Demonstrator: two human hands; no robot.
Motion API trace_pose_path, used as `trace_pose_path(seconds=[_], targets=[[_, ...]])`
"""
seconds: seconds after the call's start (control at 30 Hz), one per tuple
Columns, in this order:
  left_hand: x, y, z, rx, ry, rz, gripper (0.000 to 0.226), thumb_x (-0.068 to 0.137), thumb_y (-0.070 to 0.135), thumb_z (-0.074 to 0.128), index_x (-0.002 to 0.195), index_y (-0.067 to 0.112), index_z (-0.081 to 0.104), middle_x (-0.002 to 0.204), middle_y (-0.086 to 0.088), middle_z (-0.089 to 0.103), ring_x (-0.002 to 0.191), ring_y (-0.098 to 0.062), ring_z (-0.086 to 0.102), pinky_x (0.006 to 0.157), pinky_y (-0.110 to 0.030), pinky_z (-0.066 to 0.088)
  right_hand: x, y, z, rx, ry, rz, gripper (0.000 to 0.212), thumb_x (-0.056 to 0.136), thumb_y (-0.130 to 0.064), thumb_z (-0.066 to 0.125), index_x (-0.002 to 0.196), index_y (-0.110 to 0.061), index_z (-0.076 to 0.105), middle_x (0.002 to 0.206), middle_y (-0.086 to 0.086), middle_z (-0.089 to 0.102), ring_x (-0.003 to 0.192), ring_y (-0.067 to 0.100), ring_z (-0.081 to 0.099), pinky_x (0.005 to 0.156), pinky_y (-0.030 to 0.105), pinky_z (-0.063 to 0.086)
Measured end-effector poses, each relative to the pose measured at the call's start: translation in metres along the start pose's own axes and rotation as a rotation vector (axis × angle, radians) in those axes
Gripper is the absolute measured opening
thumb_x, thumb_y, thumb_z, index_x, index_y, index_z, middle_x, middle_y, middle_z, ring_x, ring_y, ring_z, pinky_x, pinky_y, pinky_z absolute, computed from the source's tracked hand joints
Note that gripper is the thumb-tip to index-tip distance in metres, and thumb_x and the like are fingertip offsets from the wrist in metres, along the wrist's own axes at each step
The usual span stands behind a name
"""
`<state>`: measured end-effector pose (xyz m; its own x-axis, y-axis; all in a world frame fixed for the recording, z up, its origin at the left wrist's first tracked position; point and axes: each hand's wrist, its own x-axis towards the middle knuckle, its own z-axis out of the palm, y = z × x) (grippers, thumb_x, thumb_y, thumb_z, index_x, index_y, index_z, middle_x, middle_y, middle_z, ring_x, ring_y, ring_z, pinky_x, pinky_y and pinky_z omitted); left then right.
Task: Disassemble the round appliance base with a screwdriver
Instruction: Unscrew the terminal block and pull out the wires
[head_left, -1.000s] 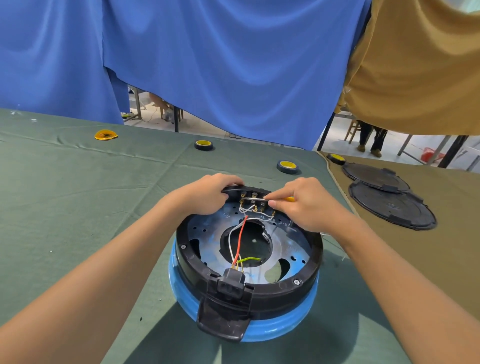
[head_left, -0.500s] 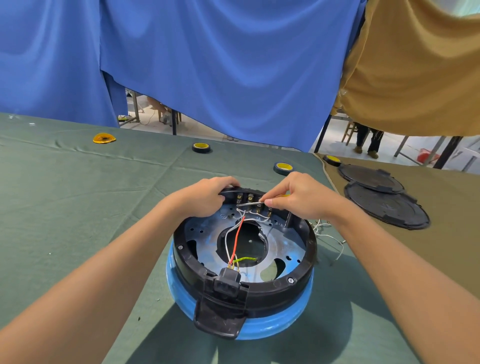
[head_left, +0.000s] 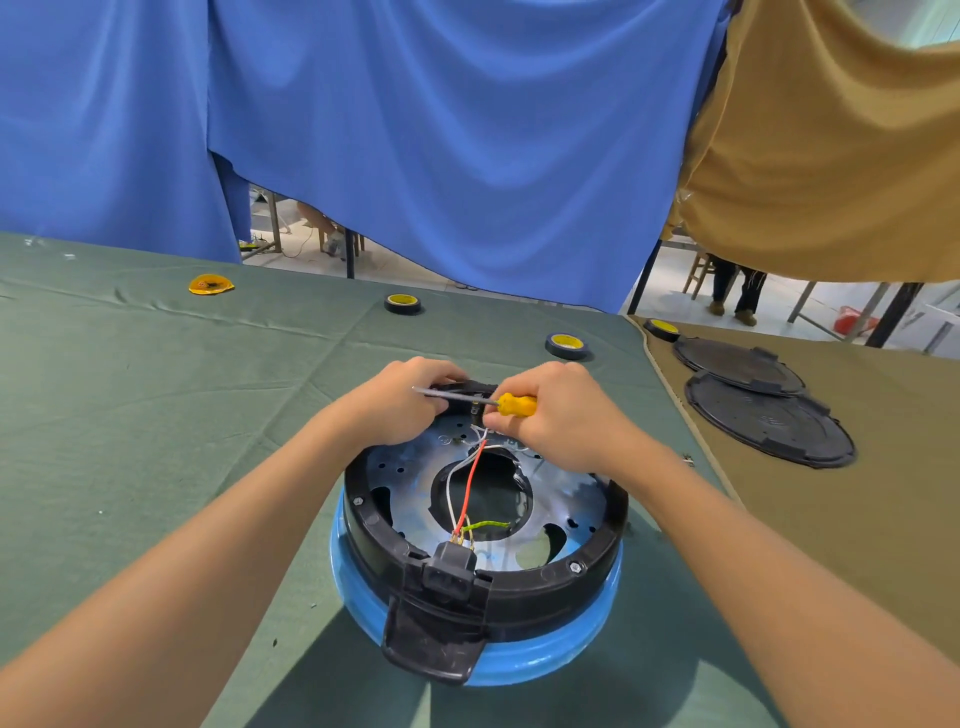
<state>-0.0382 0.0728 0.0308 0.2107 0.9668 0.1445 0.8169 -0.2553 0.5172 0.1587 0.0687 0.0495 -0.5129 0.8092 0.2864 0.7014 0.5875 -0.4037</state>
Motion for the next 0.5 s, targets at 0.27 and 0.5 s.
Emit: trace_pose_path(seconds=[0.27,0.5], targets=[[-0.004,-0.006,-0.002,-0.155,0.094,-0.096,0.02,0.089,0.017,0.068,0.109,0.015,0.07,0.107,-0.006,0.072,0.098,-0.023,0.065,0.091,-0.04,0.052,0.015,0.004,0.005,-0.13,-0.15,-0.01,0.017,0.082,-0.027,0.069,0.096,-0.036,0.074,0.088,0.0,0.072,0.081,0.025,0.062,0.072,0.038,0.054],[-0.001,-0.007,-0.002,-0.261,0.083,-0.167,0.024,0.088,0.016,0.069,0.112,0.016,0.068,0.107,-0.005,0.071,0.095,-0.021,0.065,0.085,-0.035,0.054,0.014,0.004,0.009,-0.276,-0.114,-0.074,0.006,0.084,-0.033,0.069,0.09,-0.032,0.072,0.071,-0.004,0.056,0.072,0.023,0.052,0.055,0.026,0.028]])
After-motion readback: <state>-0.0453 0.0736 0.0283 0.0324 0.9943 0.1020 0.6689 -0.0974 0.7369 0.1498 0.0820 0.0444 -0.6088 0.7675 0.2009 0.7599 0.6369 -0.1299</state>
